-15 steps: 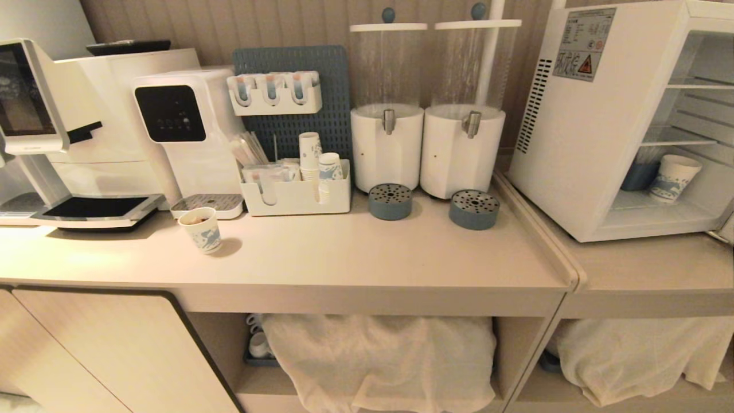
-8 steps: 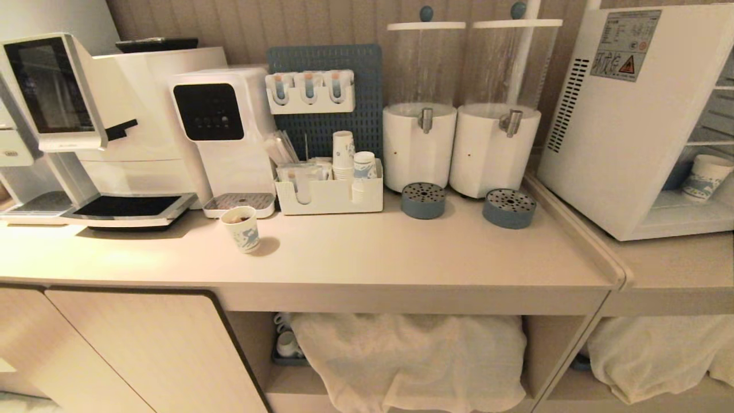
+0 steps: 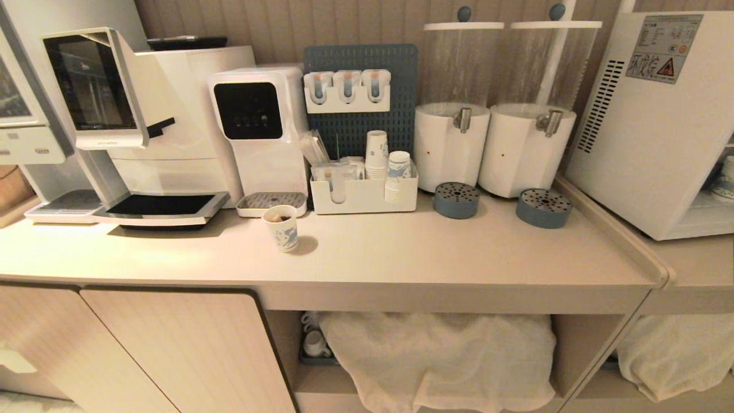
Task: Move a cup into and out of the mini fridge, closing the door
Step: Place the ceramic cup on the table
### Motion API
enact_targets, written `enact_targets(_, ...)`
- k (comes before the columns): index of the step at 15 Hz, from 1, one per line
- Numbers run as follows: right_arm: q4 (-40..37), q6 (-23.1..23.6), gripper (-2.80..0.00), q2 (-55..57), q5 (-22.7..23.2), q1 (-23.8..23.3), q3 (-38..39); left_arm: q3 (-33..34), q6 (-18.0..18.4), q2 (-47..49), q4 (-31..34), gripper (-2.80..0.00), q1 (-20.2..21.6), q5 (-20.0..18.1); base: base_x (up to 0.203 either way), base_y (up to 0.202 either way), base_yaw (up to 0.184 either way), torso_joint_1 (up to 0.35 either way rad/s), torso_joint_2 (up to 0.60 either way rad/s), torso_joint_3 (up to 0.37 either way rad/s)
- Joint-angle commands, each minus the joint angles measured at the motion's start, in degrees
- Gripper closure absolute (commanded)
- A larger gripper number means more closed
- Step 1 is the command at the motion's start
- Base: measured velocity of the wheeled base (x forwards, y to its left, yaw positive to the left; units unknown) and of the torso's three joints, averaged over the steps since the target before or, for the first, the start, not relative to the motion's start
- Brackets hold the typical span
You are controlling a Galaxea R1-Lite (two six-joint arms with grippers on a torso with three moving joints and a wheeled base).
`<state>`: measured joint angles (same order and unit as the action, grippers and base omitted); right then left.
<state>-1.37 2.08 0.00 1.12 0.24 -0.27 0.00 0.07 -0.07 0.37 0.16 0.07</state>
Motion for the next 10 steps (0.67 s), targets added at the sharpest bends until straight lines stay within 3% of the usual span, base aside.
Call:
enact_targets(1, 0.05, 0.02, 0.0, 0.07, 0.02, -0.05, -0.03, 0.0, 0.01, 0.07, -0.02, 0.0, 0.02, 0.01, 0.0, 0.0, 0.0, 0.0, 0.0, 0.0)
enact_targets(7, 0.05, 0.02, 0.0, 0.09, 0.02, 0.02, -0.07, 0.0, 0.01, 0.07, -0.02, 0.0, 0.02, 0.01, 0.0, 0.0, 0.0, 0.0, 0.0, 0.0)
enact_targets(10, 0.05, 0.11, 0.0, 0.09, 0.02, 0.02, -0.08, 0.0, 0.01, 0.07, 0.06, 0.0, 0.02, 0.01, 0.148, 0.0, -0.001, 0.003, 0.0, 0.002)
